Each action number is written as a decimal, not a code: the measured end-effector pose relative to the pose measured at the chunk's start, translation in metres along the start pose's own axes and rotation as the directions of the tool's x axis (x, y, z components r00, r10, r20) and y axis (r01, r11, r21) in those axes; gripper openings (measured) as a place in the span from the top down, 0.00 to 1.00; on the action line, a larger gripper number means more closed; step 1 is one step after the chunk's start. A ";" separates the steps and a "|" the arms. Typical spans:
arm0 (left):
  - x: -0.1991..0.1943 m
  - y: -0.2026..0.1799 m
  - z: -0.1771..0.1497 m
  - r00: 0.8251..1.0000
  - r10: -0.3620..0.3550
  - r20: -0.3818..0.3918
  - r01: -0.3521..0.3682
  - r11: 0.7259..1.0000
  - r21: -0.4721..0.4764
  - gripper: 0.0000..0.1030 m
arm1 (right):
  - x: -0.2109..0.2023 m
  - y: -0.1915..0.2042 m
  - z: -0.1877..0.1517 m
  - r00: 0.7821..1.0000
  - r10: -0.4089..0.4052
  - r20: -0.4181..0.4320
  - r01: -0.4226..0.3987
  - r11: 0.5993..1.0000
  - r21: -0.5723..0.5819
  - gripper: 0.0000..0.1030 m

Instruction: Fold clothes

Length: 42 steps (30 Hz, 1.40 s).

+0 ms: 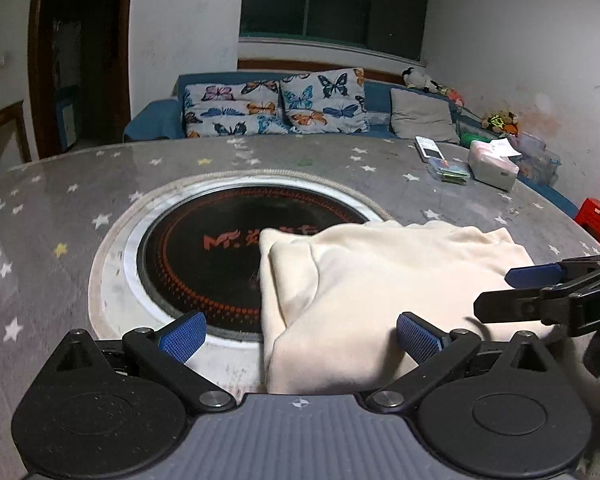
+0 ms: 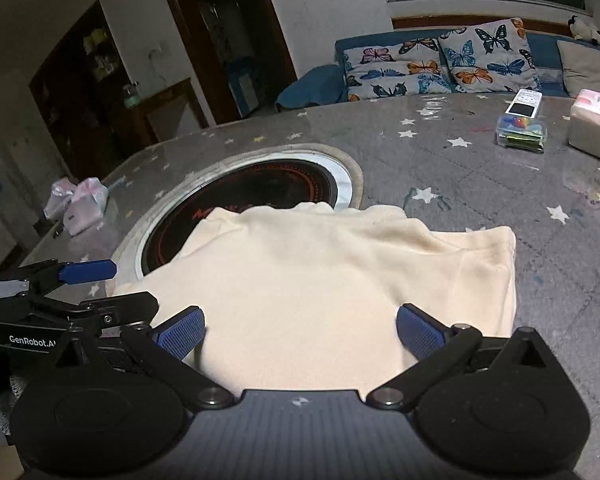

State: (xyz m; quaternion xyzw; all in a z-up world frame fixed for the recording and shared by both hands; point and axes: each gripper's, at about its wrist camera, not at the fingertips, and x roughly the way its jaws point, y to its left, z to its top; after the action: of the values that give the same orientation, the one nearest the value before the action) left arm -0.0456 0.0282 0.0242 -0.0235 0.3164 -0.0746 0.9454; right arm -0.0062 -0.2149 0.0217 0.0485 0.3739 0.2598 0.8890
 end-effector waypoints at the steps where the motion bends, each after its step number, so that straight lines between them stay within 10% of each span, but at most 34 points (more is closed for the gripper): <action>1: 0.000 0.001 -0.001 1.000 -0.002 -0.002 0.002 1.000 -0.009 0.00 | 0.001 0.001 0.000 1.000 -0.007 -0.004 0.007 1.000 -0.002 0.00; 26: -0.001 0.011 0.002 0.998 -0.051 -0.024 0.044 0.973 -0.225 0.00 | -0.003 0.006 -0.004 0.999 -0.031 0.041 0.032 0.999 -0.017 0.00; 42: 0.002 -0.003 0.016 0.998 -0.069 -0.010 0.066 0.982 -0.178 0.01 | -0.048 -0.001 -0.018 0.998 0.045 0.049 -0.047 0.998 0.042 0.00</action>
State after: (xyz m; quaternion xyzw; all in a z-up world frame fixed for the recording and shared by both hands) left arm -0.0347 0.0251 0.0362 -0.1177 0.3282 -0.0783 0.9340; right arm -0.0464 -0.2416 0.0393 0.0825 0.3565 0.2707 0.8904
